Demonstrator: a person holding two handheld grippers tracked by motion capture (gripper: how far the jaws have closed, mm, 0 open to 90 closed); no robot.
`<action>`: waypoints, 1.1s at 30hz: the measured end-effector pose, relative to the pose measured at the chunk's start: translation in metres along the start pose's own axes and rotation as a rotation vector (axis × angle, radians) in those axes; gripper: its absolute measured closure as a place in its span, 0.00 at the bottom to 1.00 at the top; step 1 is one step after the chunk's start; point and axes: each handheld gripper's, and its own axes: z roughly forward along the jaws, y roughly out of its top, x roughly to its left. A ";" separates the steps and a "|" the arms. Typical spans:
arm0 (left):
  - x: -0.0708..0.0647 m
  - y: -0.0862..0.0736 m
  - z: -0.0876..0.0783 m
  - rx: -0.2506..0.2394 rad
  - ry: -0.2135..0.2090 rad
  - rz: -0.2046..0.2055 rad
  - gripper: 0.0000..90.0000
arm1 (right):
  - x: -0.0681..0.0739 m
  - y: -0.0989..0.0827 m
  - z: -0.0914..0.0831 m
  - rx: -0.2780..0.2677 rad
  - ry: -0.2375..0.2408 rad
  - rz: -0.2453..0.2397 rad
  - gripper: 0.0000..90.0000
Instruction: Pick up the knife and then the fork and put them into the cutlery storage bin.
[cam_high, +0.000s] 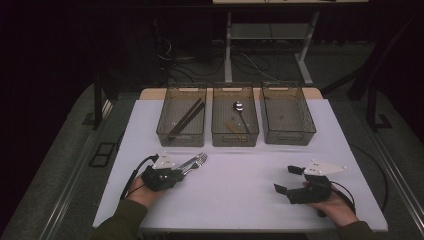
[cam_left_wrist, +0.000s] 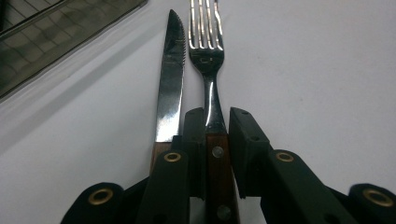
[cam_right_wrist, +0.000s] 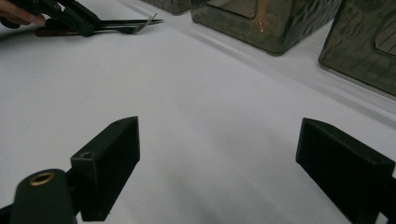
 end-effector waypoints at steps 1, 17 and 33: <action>0.000 0.000 0.000 -0.001 0.001 -0.004 0.86 | 0.000 0.000 0.000 -0.003 0.001 0.005 0.15; -0.030 0.027 -0.004 -0.083 -0.060 -0.005 0.86 | 0.001 0.013 -0.001 -0.020 0.030 0.070 0.16; -0.064 0.075 0.028 -0.132 -0.106 0.066 0.86 | -0.004 0.049 0.020 -0.073 0.086 0.120 0.16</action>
